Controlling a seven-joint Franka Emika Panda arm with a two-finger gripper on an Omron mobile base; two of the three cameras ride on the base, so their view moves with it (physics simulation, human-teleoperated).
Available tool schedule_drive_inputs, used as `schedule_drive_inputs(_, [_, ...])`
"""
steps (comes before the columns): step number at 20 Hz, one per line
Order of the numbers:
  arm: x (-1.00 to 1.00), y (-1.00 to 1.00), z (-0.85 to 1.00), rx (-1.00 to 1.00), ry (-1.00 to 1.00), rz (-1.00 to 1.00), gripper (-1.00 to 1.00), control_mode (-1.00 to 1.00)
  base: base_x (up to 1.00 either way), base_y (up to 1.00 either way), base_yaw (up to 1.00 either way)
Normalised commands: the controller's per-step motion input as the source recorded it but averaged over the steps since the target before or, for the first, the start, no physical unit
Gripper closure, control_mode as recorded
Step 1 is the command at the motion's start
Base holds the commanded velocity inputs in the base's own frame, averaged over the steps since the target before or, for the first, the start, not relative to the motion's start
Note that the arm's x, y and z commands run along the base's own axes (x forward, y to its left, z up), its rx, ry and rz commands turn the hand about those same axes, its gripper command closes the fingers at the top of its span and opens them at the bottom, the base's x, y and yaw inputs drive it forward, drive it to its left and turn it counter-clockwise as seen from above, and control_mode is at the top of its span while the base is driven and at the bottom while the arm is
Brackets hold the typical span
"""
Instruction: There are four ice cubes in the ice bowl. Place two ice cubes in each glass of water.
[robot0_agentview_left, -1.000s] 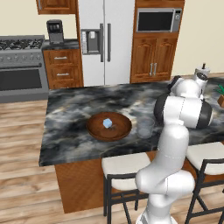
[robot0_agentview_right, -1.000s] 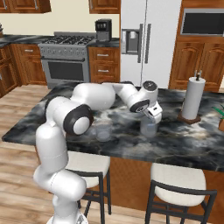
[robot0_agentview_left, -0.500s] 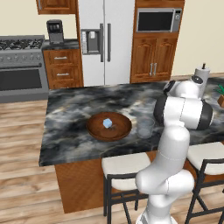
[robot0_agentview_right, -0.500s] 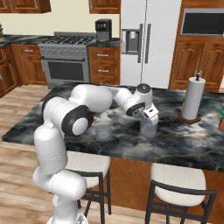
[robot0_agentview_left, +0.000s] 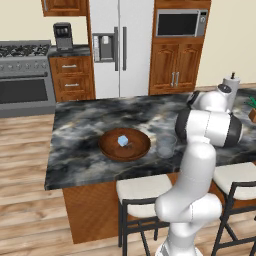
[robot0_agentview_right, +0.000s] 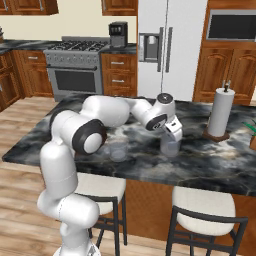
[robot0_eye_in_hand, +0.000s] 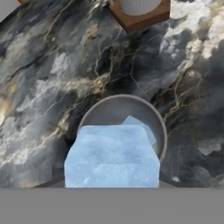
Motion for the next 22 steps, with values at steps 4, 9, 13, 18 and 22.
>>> schedule_drive_inputs(4, [0.00,-0.32,0.00,0.00,0.00,-0.07,-1.00,-1.00,0.00,0.00,0.00])
schedule_drive_inputs(9, [0.00,-0.17,0.00,0.01,0.00,-0.05,-1.00,-1.00,0.00,0.00,0.00])
schedule_drive_inputs(13, [-0.03,0.02,0.03,0.00,-0.03,-0.01,-1.00,-1.00,0.00,0.00,0.00])
schedule_drive_inputs(18, [-0.08,0.08,0.19,0.00,-0.09,0.00,-1.00,-1.00,0.00,0.00,0.00])
schedule_drive_inputs(22, [-0.39,0.00,0.59,0.02,-0.10,0.00,-1.00,-1.00,0.00,0.00,0.00])
